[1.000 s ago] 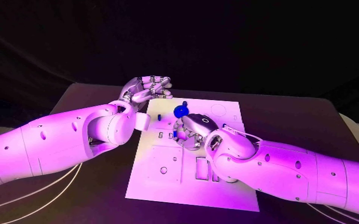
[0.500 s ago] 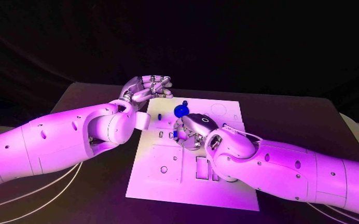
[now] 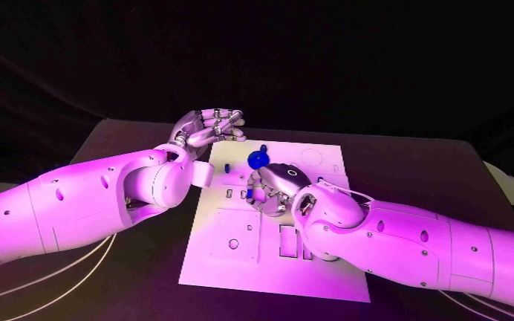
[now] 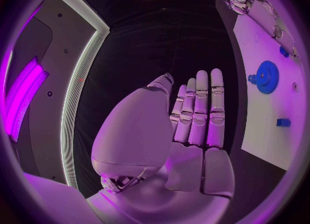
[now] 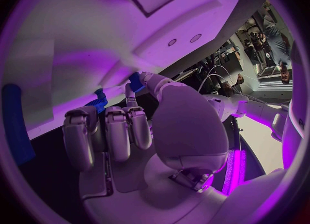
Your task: Assemble the parts on the task board
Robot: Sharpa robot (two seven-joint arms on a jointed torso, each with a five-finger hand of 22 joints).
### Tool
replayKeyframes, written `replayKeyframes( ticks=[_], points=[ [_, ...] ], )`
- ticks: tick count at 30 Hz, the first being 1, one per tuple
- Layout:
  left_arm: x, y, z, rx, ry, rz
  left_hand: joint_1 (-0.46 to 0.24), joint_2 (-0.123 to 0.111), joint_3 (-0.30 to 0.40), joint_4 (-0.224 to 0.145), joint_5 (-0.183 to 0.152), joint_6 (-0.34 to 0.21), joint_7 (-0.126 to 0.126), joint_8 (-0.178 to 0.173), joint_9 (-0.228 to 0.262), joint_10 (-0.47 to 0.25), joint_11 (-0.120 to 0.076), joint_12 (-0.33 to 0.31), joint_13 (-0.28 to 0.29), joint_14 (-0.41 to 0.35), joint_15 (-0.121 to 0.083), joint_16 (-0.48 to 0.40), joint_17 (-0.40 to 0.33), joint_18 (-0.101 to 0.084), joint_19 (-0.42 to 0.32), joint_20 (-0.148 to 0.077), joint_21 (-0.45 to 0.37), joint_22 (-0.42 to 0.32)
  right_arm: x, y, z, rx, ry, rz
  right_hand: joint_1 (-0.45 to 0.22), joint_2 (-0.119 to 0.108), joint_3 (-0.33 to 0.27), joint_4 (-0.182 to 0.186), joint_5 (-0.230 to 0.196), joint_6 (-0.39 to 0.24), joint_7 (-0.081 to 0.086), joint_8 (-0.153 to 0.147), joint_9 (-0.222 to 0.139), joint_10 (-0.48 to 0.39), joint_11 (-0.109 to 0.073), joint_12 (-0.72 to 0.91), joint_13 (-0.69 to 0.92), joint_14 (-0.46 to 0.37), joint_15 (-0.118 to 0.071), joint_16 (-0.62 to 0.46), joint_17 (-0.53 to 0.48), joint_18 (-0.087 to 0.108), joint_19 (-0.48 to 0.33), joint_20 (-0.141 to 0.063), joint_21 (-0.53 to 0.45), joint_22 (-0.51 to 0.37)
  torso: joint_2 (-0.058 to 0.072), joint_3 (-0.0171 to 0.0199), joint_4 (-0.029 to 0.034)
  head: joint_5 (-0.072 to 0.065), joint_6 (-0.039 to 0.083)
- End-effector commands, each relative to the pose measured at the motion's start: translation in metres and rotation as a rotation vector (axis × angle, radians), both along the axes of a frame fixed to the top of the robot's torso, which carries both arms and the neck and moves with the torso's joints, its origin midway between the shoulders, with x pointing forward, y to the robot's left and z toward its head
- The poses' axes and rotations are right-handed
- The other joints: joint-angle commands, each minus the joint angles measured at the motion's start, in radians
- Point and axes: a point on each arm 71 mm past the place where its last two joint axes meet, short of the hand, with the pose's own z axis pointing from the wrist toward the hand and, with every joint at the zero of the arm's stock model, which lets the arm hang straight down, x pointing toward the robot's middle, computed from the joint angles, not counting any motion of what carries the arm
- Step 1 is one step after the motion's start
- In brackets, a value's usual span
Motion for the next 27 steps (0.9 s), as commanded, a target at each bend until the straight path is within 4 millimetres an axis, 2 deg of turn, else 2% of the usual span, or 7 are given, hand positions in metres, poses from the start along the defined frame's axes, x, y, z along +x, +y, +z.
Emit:
replayKeyframes(
  ticks=[1, 9, 11, 14, 27],
  points=[
    [-0.0005, -0.0019, 0.0013, -0.010, -0.006, -0.015, 0.000, -0.007, 0.006, 0.000, -0.004, 0.000, 0.005, -0.002, -0.001, 0.007, 0.003, -0.005, 0.001, -0.007, -0.001, 0.006, 0.001, 0.012, -0.002, 0.001, 0.005, 0.002, -0.0014, 0.0002, -0.0050, -0.033, 0.011, -0.001, -0.006, -0.003, -0.002, 0.004, -0.007, -0.014, 0.004, -0.011, -0.004, 0.013, 0.005, -0.008, 0.162, 0.104, 0.001, 0.003, 0.263, -0.007, 0.105, -0.004, 0.004, 0.263, 0.000, 0.0000, 0.0002, -0.001, 0.000],
    [-0.0005, -0.0015, 0.0012, -0.010, -0.005, -0.014, 0.000, -0.007, 0.006, 0.000, -0.004, 0.000, 0.005, -0.002, -0.001, 0.007, 0.003, -0.005, 0.001, -0.007, -0.001, 0.006, 0.001, 0.012, -0.002, 0.001, 0.005, 0.002, -0.0012, 0.0004, -0.0045, -0.028, 0.005, -0.002, -0.018, -0.015, -0.006, 0.010, -0.021, -0.044, 0.017, -0.029, -0.011, 0.000, 0.017, -0.018, 0.150, 0.104, 0.011, 0.003, 0.261, -0.007, 0.105, 0.003, 0.004, 0.263, 0.001, 0.0006, -0.0005, 0.000, 0.002],
    [-0.0005, -0.0015, 0.0012, -0.010, -0.004, -0.015, 0.000, -0.007, 0.006, 0.000, -0.004, 0.000, 0.005, -0.002, -0.001, 0.007, 0.003, -0.005, 0.001, -0.007, -0.001, 0.006, 0.001, 0.012, -0.002, 0.001, 0.005, 0.002, -0.0011, 0.0004, -0.0044, -0.027, 0.004, -0.002, -0.028, -0.025, -0.012, 0.015, -0.037, -0.051, 0.022, -0.034, -0.014, -0.003, 0.021, -0.020, 0.147, 0.103, 0.015, 0.003, 0.260, -0.007, 0.105, 0.008, 0.004, 0.263, 0.001, 0.0006, -0.0003, 0.000, 0.002],
    [-0.0006, -0.0014, 0.0012, -0.010, -0.004, -0.015, 0.000, -0.007, 0.006, 0.000, -0.004, 0.000, 0.005, -0.002, -0.001, 0.007, 0.003, -0.005, 0.001, -0.007, -0.001, 0.006, 0.001, 0.012, -0.002, 0.001, 0.005, 0.002, -0.0010, 0.0003, -0.0043, -0.025, 0.002, -0.003, -0.047, -0.040, -0.028, 0.029, -0.084, -0.059, 0.027, -0.040, -0.016, -0.010, 0.027, -0.024, 0.142, 0.103, 0.021, 0.002, 0.259, -0.007, 0.105, 0.014, 0.004, 0.263, 0.001, 0.0005, 0.0001, -0.002, 0.001],
    [-0.0006, -0.0008, 0.0011, -0.009, -0.002, -0.014, 0.000, -0.007, 0.006, 0.000, -0.004, 0.000, 0.005, -0.002, -0.001, 0.007, 0.003, -0.005, 0.001, -0.007, -0.001, 0.006, 0.001, 0.012, -0.002, 0.001, 0.005, 0.002, -0.0013, 0.0001, -0.0017, -0.002, -0.023, -0.007, -0.054, -0.049, -0.042, 0.040, -0.089, -0.080, 0.033, -0.052, -0.020, -0.022, 0.033, -0.033, 0.131, 0.102, 0.026, 0.002, 0.256, -0.007, 0.105, 0.020, 0.004, 0.263, 0.001, 0.0005, 0.0001, 0.000, 0.000]
  ],
)
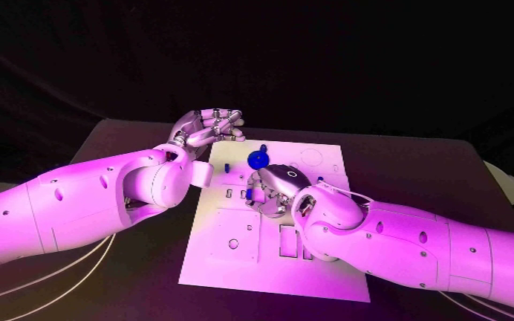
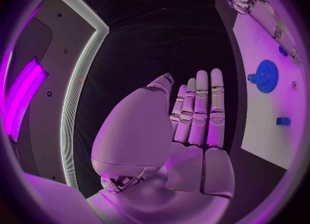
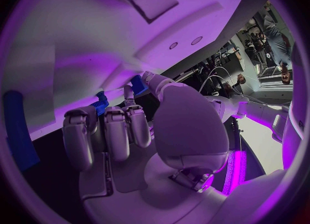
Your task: Assemble the parts on the task board
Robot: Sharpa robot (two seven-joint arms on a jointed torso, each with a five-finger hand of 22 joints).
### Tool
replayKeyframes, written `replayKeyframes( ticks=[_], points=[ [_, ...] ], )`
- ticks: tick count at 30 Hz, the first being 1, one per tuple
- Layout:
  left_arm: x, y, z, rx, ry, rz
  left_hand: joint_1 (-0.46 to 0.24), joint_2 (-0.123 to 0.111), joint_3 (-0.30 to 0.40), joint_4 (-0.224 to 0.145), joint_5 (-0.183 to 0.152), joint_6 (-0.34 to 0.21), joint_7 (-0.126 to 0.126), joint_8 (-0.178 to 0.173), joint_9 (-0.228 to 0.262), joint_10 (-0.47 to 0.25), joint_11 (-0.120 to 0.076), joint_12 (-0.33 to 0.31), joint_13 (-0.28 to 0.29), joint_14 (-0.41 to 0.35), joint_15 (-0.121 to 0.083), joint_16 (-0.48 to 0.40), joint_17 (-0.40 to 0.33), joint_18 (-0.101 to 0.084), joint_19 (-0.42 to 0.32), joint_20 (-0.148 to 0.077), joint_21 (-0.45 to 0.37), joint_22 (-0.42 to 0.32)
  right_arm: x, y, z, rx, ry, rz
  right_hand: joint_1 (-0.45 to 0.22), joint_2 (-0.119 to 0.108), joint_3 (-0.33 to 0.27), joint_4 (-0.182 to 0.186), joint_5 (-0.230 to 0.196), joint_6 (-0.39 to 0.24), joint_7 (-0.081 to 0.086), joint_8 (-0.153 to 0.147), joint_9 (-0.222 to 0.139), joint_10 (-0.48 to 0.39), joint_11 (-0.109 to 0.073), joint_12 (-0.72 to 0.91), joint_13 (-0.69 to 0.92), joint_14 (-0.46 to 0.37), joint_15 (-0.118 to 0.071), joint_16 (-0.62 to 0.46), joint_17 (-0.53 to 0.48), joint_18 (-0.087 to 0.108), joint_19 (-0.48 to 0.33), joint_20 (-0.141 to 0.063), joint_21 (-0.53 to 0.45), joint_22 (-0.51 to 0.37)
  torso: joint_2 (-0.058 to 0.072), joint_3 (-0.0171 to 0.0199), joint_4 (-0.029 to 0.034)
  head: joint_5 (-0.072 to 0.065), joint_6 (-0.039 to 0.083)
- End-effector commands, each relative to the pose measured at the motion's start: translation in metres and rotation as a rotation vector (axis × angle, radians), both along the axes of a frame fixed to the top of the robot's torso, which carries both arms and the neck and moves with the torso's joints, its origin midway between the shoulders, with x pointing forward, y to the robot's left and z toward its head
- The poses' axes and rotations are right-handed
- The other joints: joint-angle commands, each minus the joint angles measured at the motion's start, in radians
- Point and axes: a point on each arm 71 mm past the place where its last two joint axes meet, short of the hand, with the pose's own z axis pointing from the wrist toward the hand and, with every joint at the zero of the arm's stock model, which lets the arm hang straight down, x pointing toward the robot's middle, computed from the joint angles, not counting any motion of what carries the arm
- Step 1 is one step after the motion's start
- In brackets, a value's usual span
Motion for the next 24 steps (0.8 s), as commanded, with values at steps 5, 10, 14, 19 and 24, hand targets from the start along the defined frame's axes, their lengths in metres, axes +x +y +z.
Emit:
replayKeyframes(
  ticks=[5, 10, 14, 19, 24],
  points=[
    [0.000, -0.001, 0.001, -0.009, -0.002, -0.015, 0.000, -0.007, 0.006, 0.000, -0.004, 0.000, 0.005, -0.002, -0.001, 0.007, 0.003, -0.005, 0.001, -0.007, -0.001, 0.007, 0.001, 0.012, -0.002, 0.001, 0.005, 0.001, -0.003, -0.003, 0.006, 0.051, -0.066, -0.007, -0.018, -0.018, -0.044, 0.024, -0.023, -0.036, 0.005, -0.020, -0.007, -0.012, 0.011, -0.010, 0.126, 0.102, 0.014, 0.001, 0.255, -0.007, 0.105, 0.015, 0.004, 0.263, 0.000, 0.0001, 0.0004, 0.001, -0.001],
    [0.001, 0.000, -0.001, 0.028, 0.012, -0.037, -0.020, -0.018, 0.002, 0.001, -0.009, -0.005, 0.004, -0.005, -0.002, 0.005, 0.004, -0.010, 0.001, -0.010, 0.001, 0.011, 0.007, 0.011, -0.005, 0.003, 0.006, 0.002, -0.008, -0.014, 0.017, 0.134, -0.125, -0.015, -0.001, -0.017, -0.091, 0.042, -0.029, -0.055, 0.013, -0.037, -0.011, -0.020, 0.018, -0.015, 0.119, 0.102, 0.020, 0.001, 0.253, -0.007, 0.105, 0.021, 0.004, 0.263, -0.003, -0.0001, 0.0001, 0.001, 0.001],
    [0.001, 0.000, -0.005, 0.112, 0.029, -0.087, -0.075, -0.034, -0.024, 0.001, -0.015, -0.013, -0.006, -0.007, -0.003, 0.012, -0.002, -0.009, 0.004, 0.002, -0.003, 0.027, 0.019, 0.013, -0.001, 0.004, 0.009, 0.001, -0.010, -0.027, 0.030, 0.198, -0.146, 0.008, 0.044, -0.001, -0.140, 0.054, -0.021, -0.089, 0.025, -0.063, -0.020, -0.022, 0.029, -0.015, 0.118, 0.102, 0.030, 0.001, 0.253, -0.007, 0.105, 0.029, 0.004, 0.263, -0.005, -0.0002, -0.0014, 0.001, 0.004],
    [0.001, -0.001, -0.012, 0.253, 0.077, -0.165, -0.093, -0.031, -0.037, -0.001, -0.017, 0.018, -0.025, 0.013, 0.007, 0.068, -0.028, 0.020, 0.021, 0.101, -0.035, 0.122, 0.076, 0.017, 0.067, -0.024, 0.060, 0.023, -0.009, -0.050, 0.047, 0.269, -0.133, 0.047, 0.079, 0.015, -0.146, 0.054, -0.019, -0.071, 0.024, -0.058, -0.016, -0.018, 0.028, -0.010, 0.123, 0.102, 0.031, 0.001, 0.255, -0.007, 0.105, 0.031, 0.004, 0.263, -0.012, 0.0001, 0.0008, -0.007, 0.005],
    [0.000, -0.001, -0.020, 0.467, 0.123, -0.268, -0.098, -0.021, -0.027, 0.001, -0.015, 0.078, -0.048, 0.034, 0.026, 0.144, -0.059, 0.054, 0.051, 0.214, -0.071, 0.375, 0.275, 0.013, 0.153, -0.073, 0.183, 0.090, 0.001, -0.093, 0.068, 0.349, -0.047, 0.014, 0.108, 0.032, -0.132, 0.050, 0.019, -0.023, 0.013, -0.030, -0.004, -0.017, 0.018, -0.008, 0.125, 0.101, 0.023, 0.000, 0.250, -0.007, 0.105, 0.026, 0.004, 0.263, -0.021, 0.0003, 0.0050, -0.012, 0.005]
  ],
)
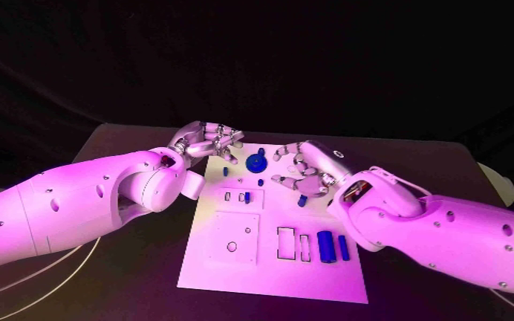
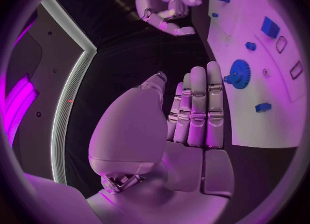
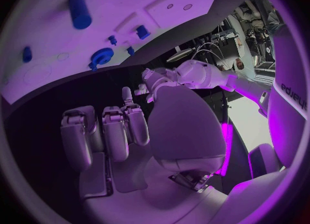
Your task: Assemble the parts on the task board
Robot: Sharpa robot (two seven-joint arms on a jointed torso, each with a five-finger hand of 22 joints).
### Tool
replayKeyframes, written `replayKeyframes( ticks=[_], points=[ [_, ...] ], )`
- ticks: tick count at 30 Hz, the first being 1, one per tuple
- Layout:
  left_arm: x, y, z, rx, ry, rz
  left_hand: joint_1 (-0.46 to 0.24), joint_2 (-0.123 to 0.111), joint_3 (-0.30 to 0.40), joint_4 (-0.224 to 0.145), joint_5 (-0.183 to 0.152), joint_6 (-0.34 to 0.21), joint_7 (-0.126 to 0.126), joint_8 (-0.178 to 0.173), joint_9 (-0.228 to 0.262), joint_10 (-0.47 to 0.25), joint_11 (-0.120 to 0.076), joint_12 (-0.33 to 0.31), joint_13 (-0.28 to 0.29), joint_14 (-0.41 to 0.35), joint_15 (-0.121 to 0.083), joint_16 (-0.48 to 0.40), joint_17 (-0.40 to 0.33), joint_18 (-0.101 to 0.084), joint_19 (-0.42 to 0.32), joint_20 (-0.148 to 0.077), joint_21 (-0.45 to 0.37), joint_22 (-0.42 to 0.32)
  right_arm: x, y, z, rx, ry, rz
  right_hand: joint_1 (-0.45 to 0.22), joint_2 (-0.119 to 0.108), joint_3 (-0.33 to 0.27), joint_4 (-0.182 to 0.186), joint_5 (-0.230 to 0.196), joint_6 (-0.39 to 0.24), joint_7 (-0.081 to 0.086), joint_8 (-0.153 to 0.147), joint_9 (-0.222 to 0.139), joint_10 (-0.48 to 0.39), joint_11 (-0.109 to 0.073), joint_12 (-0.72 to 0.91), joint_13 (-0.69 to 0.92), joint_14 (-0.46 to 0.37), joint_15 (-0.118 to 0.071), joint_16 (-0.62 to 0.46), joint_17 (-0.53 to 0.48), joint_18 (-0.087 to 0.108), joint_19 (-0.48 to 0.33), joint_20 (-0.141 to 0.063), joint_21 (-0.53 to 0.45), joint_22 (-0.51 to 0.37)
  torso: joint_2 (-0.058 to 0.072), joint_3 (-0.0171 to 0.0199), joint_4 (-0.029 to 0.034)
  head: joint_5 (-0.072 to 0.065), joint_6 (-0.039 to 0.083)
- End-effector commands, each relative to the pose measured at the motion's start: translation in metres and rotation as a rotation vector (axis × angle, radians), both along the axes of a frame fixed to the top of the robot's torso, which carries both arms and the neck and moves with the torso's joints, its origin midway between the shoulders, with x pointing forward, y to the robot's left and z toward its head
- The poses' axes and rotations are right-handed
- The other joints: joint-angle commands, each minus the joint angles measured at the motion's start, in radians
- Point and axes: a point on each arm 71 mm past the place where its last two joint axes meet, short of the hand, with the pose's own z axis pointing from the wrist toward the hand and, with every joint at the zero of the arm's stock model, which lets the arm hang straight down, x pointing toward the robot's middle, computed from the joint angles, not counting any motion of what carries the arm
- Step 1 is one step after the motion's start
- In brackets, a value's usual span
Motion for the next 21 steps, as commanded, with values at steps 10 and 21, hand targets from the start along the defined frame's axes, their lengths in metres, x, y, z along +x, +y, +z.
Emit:
replayKeyframes(
  ticks=[10, 21],
  points=[
    [-0.002, -0.012, -0.009, 0.682, 0.150, -0.283, -0.186, 0.061, -0.068, -0.004, -0.014, 0.029, -0.045, 0.093, 0.132, 0.018, -0.050, 0.343, 0.324, 0.243, -0.047, 0.642, 0.762, -0.032, 0.104, -0.051, 0.500, 0.500, 0.011, -0.080, 0.030, 0.181, 0.186, -0.075, -0.006, 0.012, 0.000, 0.029, 0.044, 0.072, -0.039, 0.110, 0.075, 0.012, -0.043, 0.007, 0.130, 0.100, -0.030, 0.001, 0.252, -0.007, 0.105, -0.027, 0.004, 0.263, -0.026, 0.0072, 0.0037, 0.013, -0.017],
    [0.003, -0.040, -0.005, 1.016, 0.203, -0.354, -0.272, 0.109, -0.144, 0.002, -0.025, -0.031, -0.072, 0.254, 0.272, -0.013, -0.072, 0.837, 0.813, 0.322, -0.069, 0.753, 0.966, -0.089, 0.256, -0.074, 0.754, 0.899, 0.015, -0.107, 0.029, 0.179, 0.222, -0.155, 0.002, 0.008, 0.002, 0.029, 0.072, 0.055, -0.041, 0.129, 0.097, 0.012, -0.046, 0.006, 0.129, 0.099, -0.035, 0.000, 0.249, -0.007, 0.105, -0.032, 0.004, 0.263, -0.037, 0.0154, 0.0085, 0.019, -0.027]
  ],
)
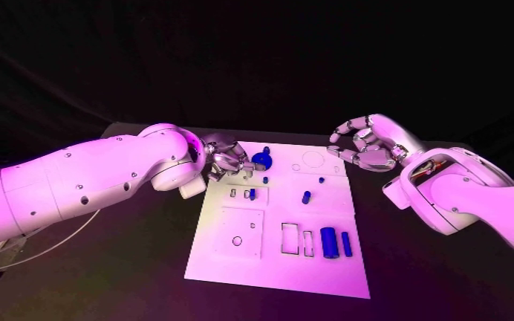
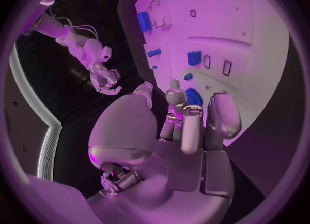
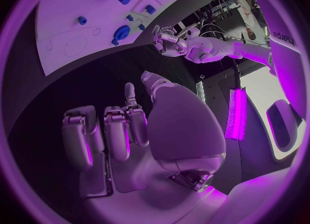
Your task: Assemble the parts on the task board
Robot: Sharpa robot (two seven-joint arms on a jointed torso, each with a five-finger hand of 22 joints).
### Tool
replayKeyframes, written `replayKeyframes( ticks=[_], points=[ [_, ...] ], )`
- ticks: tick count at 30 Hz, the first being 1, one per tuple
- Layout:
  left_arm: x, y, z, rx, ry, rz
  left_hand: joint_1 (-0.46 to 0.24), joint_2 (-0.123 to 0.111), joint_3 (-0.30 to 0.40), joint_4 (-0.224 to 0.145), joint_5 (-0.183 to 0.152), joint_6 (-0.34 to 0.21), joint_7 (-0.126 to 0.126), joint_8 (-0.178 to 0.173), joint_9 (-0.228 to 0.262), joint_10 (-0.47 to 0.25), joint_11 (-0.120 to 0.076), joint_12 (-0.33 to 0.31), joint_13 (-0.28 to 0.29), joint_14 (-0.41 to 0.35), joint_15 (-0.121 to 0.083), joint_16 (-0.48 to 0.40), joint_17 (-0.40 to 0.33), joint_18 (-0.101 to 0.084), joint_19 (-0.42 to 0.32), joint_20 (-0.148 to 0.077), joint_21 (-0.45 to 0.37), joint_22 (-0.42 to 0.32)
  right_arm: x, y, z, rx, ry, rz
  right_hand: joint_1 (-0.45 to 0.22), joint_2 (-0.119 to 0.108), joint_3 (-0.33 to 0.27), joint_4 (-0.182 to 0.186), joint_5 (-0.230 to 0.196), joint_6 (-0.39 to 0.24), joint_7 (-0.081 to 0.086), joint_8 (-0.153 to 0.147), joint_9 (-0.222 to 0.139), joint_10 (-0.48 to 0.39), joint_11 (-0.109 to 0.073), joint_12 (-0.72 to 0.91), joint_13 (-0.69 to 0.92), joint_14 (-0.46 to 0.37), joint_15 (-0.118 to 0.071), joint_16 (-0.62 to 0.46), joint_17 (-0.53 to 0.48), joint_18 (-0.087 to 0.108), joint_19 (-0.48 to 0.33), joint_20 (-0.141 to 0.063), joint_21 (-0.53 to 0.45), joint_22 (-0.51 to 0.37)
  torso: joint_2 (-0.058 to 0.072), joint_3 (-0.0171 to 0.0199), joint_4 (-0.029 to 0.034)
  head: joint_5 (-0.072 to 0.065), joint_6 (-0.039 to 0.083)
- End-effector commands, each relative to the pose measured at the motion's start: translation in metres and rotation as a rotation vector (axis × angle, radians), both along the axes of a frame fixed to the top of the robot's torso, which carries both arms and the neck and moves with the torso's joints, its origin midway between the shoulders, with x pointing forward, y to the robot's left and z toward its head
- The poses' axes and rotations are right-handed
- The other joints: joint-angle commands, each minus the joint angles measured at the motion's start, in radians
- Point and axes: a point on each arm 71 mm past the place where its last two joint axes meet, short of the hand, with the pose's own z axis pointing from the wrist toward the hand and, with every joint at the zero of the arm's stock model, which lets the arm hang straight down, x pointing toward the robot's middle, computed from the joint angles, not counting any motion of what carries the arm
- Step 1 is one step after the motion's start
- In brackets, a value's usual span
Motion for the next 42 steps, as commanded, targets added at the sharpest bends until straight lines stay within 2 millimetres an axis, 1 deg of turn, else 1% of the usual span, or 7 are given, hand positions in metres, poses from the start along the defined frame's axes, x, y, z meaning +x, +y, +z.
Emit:
replayKeyframes(
  ticks=[1, 5, 6, 11, 19, 31, 42],
  points=[
    [0.000, -0.003, -0.007, 0.245, 0.044, -0.035, 0.009, 0.020, -0.004, -0.001, 0.004, -0.017, 0.003, 0.008, 0.009, -0.031, 0.002, -0.015, -0.015, 0.092, -0.004, 0.002, 0.231, -0.012, 0.018, 0.000, 0.013, 0.025, 0.001, -0.003, -0.003, 0.009, 0.047, 0.000, 0.004, 0.000, 0.002, 0.004, 0.004, -0.007, -0.001, 0.007, 0.001, 0.001, -0.007, 0.002, 0.129, 0.101, -0.008, -0.001, 0.249, -0.007, 0.106, -0.009, 0.004, 0.263, -0.005, 0.0033, 0.0021, 0.001, -0.005],
    [0.002, -0.011, -0.007, 0.292, 0.051, -0.046, 0.017, 0.027, -0.006, 0.000, 0.004, -0.029, 0.006, 0.012, 0.015, -0.063, 0.004, -0.042, -0.043, 0.099, -0.003, 0.013, 0.253, -0.019, 0.039, 0.000, 0.032, 0.060, 0.002, -0.007, -0.004, 0.005, 0.052, -0.014, 0.004, -0.001, 0.002, 0.004, 0.006, -0.009, -0.001, 0.007, 0.003, 0.001, -0.007, 0.001, 0.128, 0.100, -0.008, -0.001, 0.246, -0.007, 0.106, -0.009, 0.004, 0.263, -0.003, 0.0041, 0.0015, 0.007, -0.006],
    [0.003, -0.013, -0.006, 0.302, 0.051, -0.048, 0.017, 0.038, -0.008, -0.001, 0.005, -0.036, 0.007, 0.015, 0.019, -0.061, 0.006, -0.029, -0.027, 0.102, -0.003, 0.018, 0.263, -0.022, 0.051, 0.000, 0.041, 0.076, 0.002, -0.008, -0.004, 0.004, 0.054, -0.018, 0.004, -0.001, 0.002, 0.004, 0.006, -0.009, -0.001, 0.007, 0.003, 0.001, -0.007, 0.001, 0.128, 0.100, -0.008, -0.001, 0.246, -0.007, 0.106, -0.009, 0.004, 0.263, -0.002, 0.0038, 0.0018, 0.007, -0.006],
    [0.006, -0.019, -0.005, 0.337, 0.043, -0.060, 0.005, 0.047, -0.019, 0.000, 0.003, -0.036, 0.005, 0.027, 0.027, -0.035, 0.005, 0.017, 0.025, 0.102, -0.003, 0.018, 0.263, -0.029, 0.071, 0.000, 0.060, 0.115, 0.004, -0.012, -0.005, -0.001, 0.057, -0.036, 0.004, -0.001, 0.002, 0.005, 0.008, -0.012, 0.000, 0.008, 0.004, 0.000, -0.006, 0.001, 0.127, 0.100, -0.008, -0.002, 0.245, -0.007, 0.106, -0.009, 0.004, 0.263, -0.001, 0.0038, -0.0009, 0.010, -0.011],
    [0.007, -0.026, -0.006, 0.369, 0.041, -0.079, -0.023, 0.045, -0.050, 0.001, -0.001, -0.033, 0.000, 0.050, 0.043, -0.010, 0.001, 0.064, 0.075, 0.102, -0.006, 0.018, 0.263, -0.036, 0.088, -0.003, 0.079, 0.157, 0.006, -0.017, -0.005, -0.007, 0.056, -0.055, 0.004, -0.002, 0.002, 0.005, 0.009, -0.015, 0.000, 0.008, 0.005, 0.000, -0.006, 0.000, 0.127, 0.100, -0.008, -0.002, 0.244, -0.007, 0.106, -0.009, 0.004, 0.263, 0.000, 0.0033, -0.0003, 0.009, -0.017],
    [0.007, -0.032, -0.011, 0.397, 0.058, -0.102, -0.038, 0.050, -0.065, 0.000, -0.001, -0.032, -0.003, 0.063, 0.053, -0.004, -0.002, 0.077, 0.089, 0.102, -0.008, 0.018, 0.263, -0.039, 0.093, -0.004, 0.086, 0.172, 0.007, -0.018, -0.006, -0.011, 0.057, -0.060, 0.004, -0.003, 0.002, 0.006, 0.011, -0.016, 0.000, 0.008, 0.006, 0.001, -0.006, 0.001, 0.128, 0.100, -0.008, -0.002, 0.244, -0.007, 0.106, -0.009, 0.004, 0.263, 0.001, 0.0028, 0.0005, 0.008, -0.022],
    [0.009, -0.036, -0.017, 0.411, 0.080, -0.113, -0.022, 0.057, -0.066, -0.002, 0.017, -0.040, -0.004, 0.071, 0.061, -0.006, -0.004, 0.080, 0.092, 0.102, -0.009, 0.018, 0.263, -0.039, 0.094, -0.005, 0.088, 0.176, 0.007, -0.019, -0.007, -0.012, 0.056, -0.064, 0.003, -0.003, 0.002, 0.006, 0.012, -0.016, 0.001, 0.009, 0.006, 0.000, -0.006, 0.000, 0.127, 0.099, -0.008, -0.002, 0.243, -0.007, 0.106, -0.009, 0.004, 0.263, 0.000, 0.0022, 0.0000, 0.007, -0.029]
  ],
)
